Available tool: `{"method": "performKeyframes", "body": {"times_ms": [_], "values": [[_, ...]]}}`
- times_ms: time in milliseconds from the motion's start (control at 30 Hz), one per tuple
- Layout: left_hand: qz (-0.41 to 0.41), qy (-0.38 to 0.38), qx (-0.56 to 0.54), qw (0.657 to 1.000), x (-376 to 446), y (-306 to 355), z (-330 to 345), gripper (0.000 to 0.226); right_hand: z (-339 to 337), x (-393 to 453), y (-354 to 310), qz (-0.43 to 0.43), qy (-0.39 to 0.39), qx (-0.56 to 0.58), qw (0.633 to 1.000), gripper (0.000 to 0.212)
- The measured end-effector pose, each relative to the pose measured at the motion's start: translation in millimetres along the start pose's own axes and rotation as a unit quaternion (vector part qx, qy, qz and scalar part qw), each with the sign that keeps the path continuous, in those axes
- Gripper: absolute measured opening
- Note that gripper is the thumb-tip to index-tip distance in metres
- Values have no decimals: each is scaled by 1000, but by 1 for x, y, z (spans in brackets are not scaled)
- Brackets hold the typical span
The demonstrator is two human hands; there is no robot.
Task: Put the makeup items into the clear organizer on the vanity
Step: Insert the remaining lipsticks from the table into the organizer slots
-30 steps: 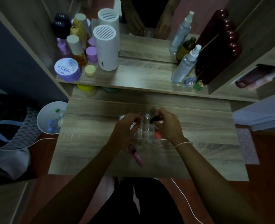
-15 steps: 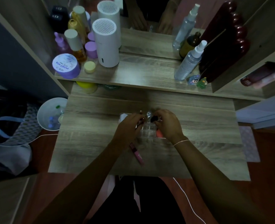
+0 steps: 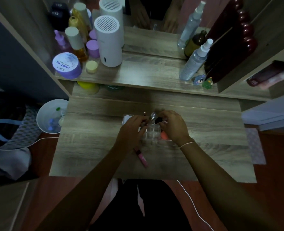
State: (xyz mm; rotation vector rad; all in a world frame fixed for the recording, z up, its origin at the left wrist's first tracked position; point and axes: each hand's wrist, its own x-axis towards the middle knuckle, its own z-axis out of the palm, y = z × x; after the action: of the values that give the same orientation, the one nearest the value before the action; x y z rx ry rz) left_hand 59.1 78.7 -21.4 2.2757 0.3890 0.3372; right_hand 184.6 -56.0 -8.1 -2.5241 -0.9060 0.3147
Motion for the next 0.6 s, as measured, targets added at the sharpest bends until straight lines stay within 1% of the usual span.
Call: {"method": "performKeyframes", "body": {"times_ms": [133,233,333,400,500,533,600], "values": [[-9,-1,8,1000,-2,-3,-1,30,0,-2,-3,4,6,-2,1000,36],[-10,5,-2,1000,-4,-5,-3,27,0,-4,-4,9,6,-7,1000,38],[-24,39,-17,999,-8,-10,-7,21,-2,-9,-7,12,29,5,999,42],[-43,75,-15,996,-13,-17,-11,21,-2,-16,-11,15,65,17,998,34],[-65,119,3,991,-24,-32,-18,24,3,-34,-20,2,104,40,994,12],[-74,125,10,989,-28,-38,-20,27,7,-41,-23,-6,103,43,994,9],[-98,125,34,987,-37,-51,-20,34,17,-55,-28,-16,73,53,996,7]]}}
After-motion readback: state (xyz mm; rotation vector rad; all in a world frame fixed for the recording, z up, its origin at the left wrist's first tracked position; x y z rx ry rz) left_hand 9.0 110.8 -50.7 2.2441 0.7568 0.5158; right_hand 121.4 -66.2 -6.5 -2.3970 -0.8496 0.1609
